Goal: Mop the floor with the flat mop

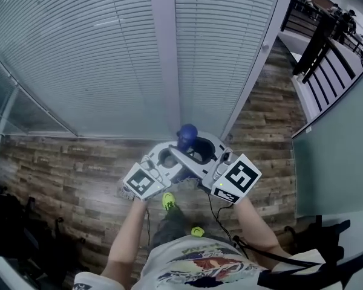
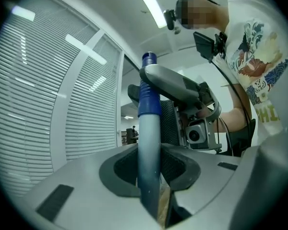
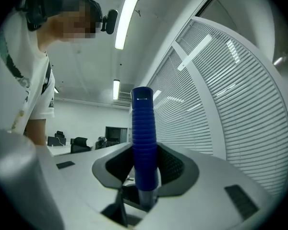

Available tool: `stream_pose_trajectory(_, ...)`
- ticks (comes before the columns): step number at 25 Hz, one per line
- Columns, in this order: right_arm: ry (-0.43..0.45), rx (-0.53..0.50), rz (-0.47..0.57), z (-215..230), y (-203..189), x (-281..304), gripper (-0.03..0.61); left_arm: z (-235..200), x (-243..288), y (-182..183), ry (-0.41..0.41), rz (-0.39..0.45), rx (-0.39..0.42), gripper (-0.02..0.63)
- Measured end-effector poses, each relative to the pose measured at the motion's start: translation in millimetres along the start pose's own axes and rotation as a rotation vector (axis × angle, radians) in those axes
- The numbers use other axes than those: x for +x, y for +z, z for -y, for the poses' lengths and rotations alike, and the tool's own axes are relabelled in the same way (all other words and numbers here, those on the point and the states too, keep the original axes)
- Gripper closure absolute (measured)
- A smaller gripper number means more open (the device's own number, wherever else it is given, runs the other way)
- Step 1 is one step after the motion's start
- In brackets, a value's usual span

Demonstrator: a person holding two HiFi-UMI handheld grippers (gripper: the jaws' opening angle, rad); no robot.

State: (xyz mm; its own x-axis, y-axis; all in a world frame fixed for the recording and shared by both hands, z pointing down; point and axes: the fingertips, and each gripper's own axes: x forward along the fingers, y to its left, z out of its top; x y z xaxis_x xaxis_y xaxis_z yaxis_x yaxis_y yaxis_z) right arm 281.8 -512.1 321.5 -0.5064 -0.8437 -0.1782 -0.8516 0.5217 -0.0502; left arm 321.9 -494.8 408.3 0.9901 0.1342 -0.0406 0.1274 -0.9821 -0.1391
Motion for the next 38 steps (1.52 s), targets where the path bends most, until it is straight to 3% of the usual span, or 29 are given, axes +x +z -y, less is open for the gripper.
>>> stream_pose_trajectory(3,0.053,0.024,0.002,-33.6,-2.1,-40.8,0.439,48.3,0.0,-3.1,0.024,-0.023,-0.045,0.514)
stream_pose_trajectory(7,0.096,0.071,0.002,-75.4,-8.1,-87.8,0.431,107.3,-1.2,-10.1,0.016,-0.114,-0.065,0.514)
stream_pose_trajectory(12,0.129,0.032,-0.045,-124.0,-17.2,-124.5,0.431,162.0,-12.1,-13.1,0.016,-0.185,-0.061,0.514)
stream_pose_trajectory(17,0.160,0.023,-0.050,-175.7,-29.0,-162.6,0.430,221.8,-27.5,-24.1,-0.036,-0.244,-0.111,0.504)
stream_pose_trajectory(26,0.224,0.012,-0.074,-276.9,-57.7,-209.5,0.420,312.1,-75.0,-39.3,-0.005,-0.305,-0.132,0.475)
stream_pose_trajectory(30,0.217,-0.026,-0.139,-332.9,-77.7,-237.2,0.417,365.8,-101.0,-52.5,0.005,-0.356,-0.144,0.467)
stream_pose_trajectory(34,0.242,-0.013,-0.203,-393.8,-103.3,-273.9,0.407,428.8,-125.4,-69.0,0.016,-0.418,-0.146,0.453)
stream_pose_trajectory(38,0.212,0.019,-0.266,-440.4,-129.7,-309.4,0.398,485.3,-143.6,-89.0,0.012,-0.450,-0.150,0.440)
